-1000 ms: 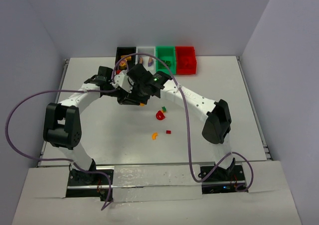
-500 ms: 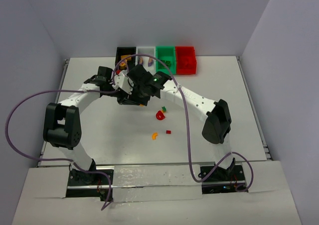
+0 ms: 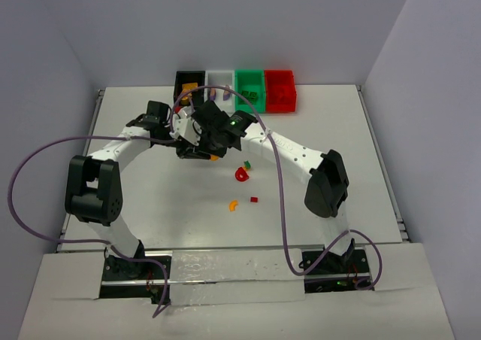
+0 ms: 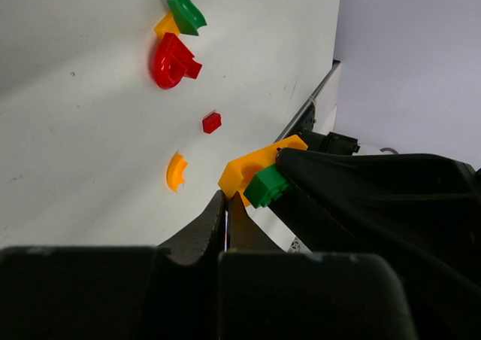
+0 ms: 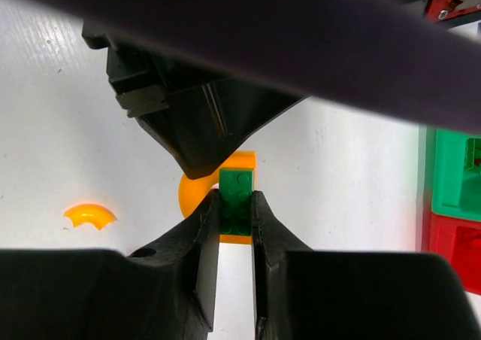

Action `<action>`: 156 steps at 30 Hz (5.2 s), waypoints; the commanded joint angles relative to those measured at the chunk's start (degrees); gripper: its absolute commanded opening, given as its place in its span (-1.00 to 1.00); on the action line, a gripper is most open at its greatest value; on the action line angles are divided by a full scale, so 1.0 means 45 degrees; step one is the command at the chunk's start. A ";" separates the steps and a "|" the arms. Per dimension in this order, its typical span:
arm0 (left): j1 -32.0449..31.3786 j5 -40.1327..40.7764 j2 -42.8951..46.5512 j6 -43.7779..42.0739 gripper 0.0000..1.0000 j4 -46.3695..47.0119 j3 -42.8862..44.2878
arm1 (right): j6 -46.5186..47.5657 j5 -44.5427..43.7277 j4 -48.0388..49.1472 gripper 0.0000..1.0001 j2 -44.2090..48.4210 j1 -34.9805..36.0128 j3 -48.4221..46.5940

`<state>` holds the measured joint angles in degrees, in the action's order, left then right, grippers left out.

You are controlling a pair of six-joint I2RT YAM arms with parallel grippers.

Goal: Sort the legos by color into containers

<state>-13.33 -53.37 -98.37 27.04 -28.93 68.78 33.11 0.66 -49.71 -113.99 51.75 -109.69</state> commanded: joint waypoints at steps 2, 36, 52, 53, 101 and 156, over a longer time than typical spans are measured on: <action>0.0072 -0.0253 0.0160 0.0006 -1.00 0.0492 0.0087 | 0.0163 -0.0127 -0.0360 -1.00 0.0113 0.0083 0.0020; 0.0834 0.3555 0.0307 0.0353 -1.00 0.0408 -0.0563 | -0.0682 -0.0998 0.1467 -1.00 0.2149 -0.0225 0.0719; 0.0873 0.2858 0.0337 0.0807 -1.00 0.0822 -0.0968 | 0.1063 -0.3836 0.4171 -1.00 0.3712 0.1374 0.3618; 0.0873 0.2879 0.0356 0.0806 -1.00 0.0802 -0.0968 | 0.1094 -0.3794 0.4182 -1.00 0.3733 0.1410 0.3689; 0.1434 -0.0025 0.2433 0.2317 -1.00 0.3219 -0.2631 | 0.0377 -0.0663 0.4031 -1.00 0.4257 0.0057 0.4470; 0.0055 0.2801 0.4130 0.3886 0.25 0.5859 -0.2357 | -1.4035 0.0377 0.5411 -1.00 0.4453 -0.2446 0.4428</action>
<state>-11.79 -42.52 -78.27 42.37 -5.71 54.73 -28.63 4.90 -27.93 -96.53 39.08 -88.25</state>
